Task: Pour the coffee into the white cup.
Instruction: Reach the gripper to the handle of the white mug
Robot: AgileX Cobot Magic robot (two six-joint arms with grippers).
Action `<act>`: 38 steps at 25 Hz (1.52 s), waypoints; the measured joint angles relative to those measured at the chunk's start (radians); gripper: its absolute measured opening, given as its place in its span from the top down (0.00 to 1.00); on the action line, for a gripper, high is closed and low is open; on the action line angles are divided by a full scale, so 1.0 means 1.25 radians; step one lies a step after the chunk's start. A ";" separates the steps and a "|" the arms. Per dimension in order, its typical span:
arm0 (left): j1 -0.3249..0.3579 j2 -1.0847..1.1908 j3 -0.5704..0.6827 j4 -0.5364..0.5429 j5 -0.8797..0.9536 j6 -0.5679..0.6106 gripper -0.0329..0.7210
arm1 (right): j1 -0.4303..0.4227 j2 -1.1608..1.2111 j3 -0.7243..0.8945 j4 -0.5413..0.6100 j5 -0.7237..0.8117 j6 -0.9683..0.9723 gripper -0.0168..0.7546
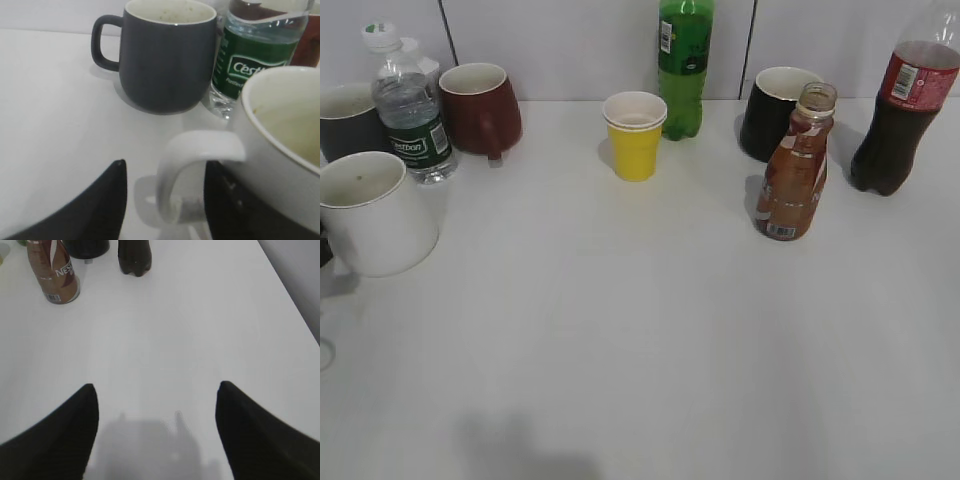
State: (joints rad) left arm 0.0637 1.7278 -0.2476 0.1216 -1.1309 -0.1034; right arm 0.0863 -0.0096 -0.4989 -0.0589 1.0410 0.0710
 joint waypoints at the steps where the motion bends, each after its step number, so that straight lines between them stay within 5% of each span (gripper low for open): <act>1: 0.002 0.000 -0.003 0.000 0.003 0.000 0.44 | 0.000 0.000 0.000 0.000 0.000 0.000 0.24; 14: 0.080 0.008 -0.052 0.165 0.055 -0.052 0.46 | 0.000 0.000 0.000 0.000 0.000 0.000 0.24; 27: 0.085 0.032 -0.117 0.208 0.109 -0.061 0.49 | 0.000 0.000 0.000 0.000 0.000 0.000 0.24; 31: 0.085 0.045 -0.152 0.209 0.129 -0.061 0.60 | 0.000 0.000 0.000 0.000 0.000 0.000 0.24; 35: 0.085 0.066 -0.160 0.214 0.114 -0.061 0.85 | 0.000 0.000 0.000 0.000 0.000 0.000 0.24; 38: 0.085 0.080 -0.161 0.228 0.086 -0.060 0.88 | 0.000 0.000 0.000 0.000 0.000 0.000 0.24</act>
State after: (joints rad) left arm 0.1702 1.8279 -0.4488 0.4067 -1.0234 -0.1779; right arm 0.0863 -0.0096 -0.4989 -0.0589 1.0410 0.0710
